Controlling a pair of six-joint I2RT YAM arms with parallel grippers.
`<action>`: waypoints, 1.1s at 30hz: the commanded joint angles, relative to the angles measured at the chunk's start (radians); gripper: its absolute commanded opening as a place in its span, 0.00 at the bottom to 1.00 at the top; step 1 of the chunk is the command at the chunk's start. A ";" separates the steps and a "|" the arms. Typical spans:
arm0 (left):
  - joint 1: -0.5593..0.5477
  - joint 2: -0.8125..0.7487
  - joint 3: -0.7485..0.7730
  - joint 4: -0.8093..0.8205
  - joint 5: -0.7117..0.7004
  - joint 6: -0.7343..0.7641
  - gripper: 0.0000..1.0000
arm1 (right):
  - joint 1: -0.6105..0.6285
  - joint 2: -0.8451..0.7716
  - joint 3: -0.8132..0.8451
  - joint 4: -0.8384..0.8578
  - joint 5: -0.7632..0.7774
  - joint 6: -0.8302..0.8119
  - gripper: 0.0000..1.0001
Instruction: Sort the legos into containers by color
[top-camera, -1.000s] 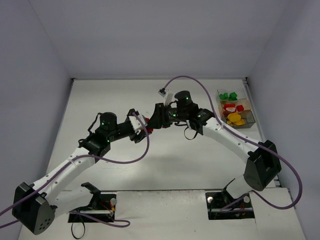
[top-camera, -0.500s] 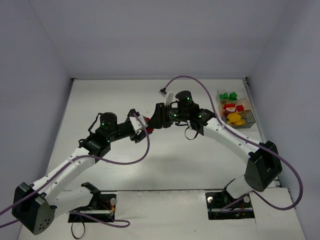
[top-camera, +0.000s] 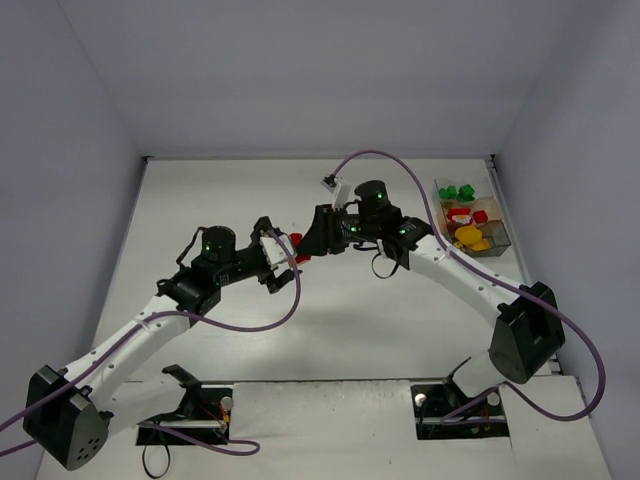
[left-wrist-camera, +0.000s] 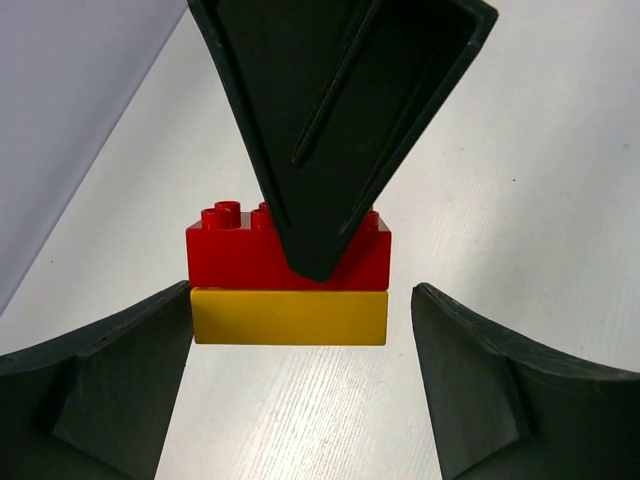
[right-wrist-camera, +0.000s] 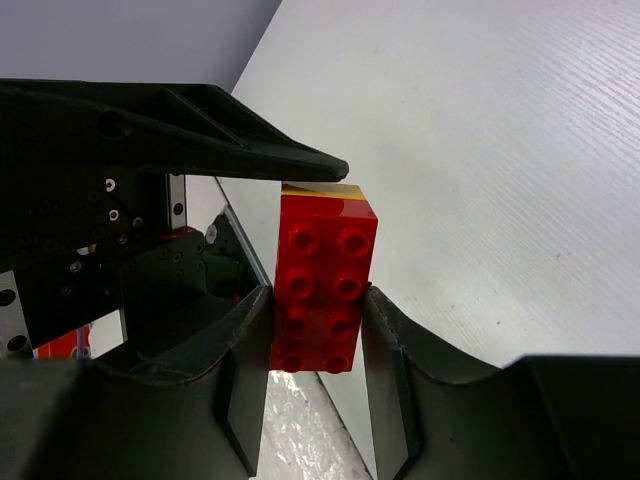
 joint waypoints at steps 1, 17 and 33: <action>0.002 -0.015 0.028 0.029 0.000 0.015 0.81 | -0.006 -0.049 0.006 0.061 -0.021 -0.018 0.00; 0.002 0.054 0.058 0.084 -0.009 -0.018 0.80 | -0.005 -0.060 0.011 0.061 -0.045 -0.014 0.00; 0.002 0.080 0.058 0.126 0.010 -0.042 0.55 | -0.005 -0.043 0.011 0.062 -0.042 -0.018 0.00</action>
